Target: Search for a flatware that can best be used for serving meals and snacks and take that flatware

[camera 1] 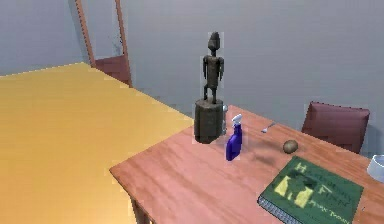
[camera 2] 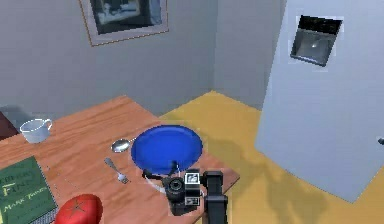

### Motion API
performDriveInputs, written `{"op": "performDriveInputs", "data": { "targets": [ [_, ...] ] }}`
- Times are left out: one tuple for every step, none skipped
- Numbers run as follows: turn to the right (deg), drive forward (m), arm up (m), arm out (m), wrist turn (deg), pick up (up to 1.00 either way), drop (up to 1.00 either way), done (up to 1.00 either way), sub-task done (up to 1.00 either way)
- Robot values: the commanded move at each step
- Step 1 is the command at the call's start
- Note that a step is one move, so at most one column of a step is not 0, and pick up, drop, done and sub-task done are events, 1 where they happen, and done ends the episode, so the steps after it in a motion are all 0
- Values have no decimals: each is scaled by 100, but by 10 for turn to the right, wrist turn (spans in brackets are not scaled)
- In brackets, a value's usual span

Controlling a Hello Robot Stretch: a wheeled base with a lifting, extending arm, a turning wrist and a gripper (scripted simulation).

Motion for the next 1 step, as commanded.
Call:
{"op": "performDriveInputs", "data": {
  "targets": [
    [0, 0, 0, 0, 0, 0, 0, 100, 0]
  ]
}}
